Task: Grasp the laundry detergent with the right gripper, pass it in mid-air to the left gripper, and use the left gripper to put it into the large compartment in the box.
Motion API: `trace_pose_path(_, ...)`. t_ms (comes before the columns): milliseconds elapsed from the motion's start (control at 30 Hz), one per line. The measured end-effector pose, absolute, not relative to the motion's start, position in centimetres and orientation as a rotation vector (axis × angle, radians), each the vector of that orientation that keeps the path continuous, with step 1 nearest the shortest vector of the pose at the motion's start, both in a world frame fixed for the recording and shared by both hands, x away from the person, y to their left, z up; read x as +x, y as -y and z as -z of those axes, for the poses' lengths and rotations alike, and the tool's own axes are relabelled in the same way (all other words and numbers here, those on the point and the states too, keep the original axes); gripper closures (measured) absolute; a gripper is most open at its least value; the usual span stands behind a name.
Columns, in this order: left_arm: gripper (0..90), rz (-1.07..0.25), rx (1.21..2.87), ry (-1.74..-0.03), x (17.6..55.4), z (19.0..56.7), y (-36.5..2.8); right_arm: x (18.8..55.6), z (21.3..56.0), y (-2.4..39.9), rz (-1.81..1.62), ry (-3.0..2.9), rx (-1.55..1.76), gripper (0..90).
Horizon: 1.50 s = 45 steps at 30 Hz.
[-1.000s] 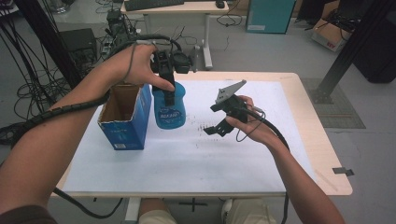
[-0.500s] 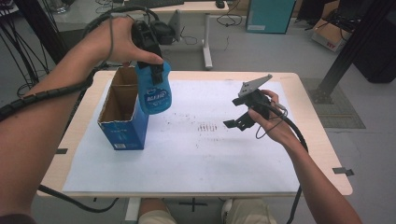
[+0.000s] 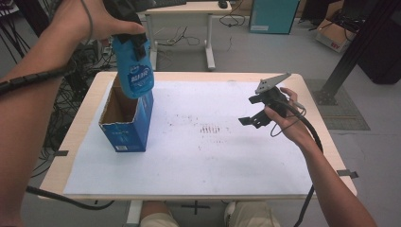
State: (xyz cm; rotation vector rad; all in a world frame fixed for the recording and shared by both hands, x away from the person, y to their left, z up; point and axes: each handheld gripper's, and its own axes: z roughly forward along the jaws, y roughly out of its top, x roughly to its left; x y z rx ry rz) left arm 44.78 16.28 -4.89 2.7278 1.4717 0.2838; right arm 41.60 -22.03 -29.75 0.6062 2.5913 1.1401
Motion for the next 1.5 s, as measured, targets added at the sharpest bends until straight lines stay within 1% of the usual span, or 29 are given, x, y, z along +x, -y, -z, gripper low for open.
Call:
trace_pose_path(67, 36.9, -0.319, 2.669, -1.527, 44.9, 4.5, -17.1, 41.6, 29.6, 22.1, -1.149, -2.589, 0.581, 6.0)
trace_pose_path(167, 37.0, -0.326, 2.596, -1.617, 44.9, 4.1, -18.1, 41.6, 29.6, 22.0, -1.158, -2.577, 0.588, 6.0)
trace_pose_path(200, 37.0, -0.321, 2.596, -1.627, 45.0, 4.0, -18.4, 41.5, 29.5, 22.0, -1.151, -2.580, 0.594, 6.0)
trace_pose_path(433, 37.0, -0.286, 2.458, -1.781, 45.4, 3.5, -20.4, 41.5, 29.3, 21.8, -1.148, -2.578, 0.577, 6.0)
trace_pose_path(600, 37.0, -0.295, 2.404, -1.853, 45.8, 3.5, -21.4, 41.5, 29.2, 21.8, -1.146, -2.579, 0.561, 6.0)
trace_pose_path(1000, 37.0, -0.274, 2.287, -1.969, 46.3, 4.8, -23.5, 41.4, 29.1, 21.9, -1.145, -2.560, 0.573, 6.0)
trace_pose_path(1500, 37.1, -0.261, 2.197, -2.067, 46.1, 5.3, -24.4, 41.3, 29.0, 21.6, -1.152, -2.555, 0.545, 6.0)
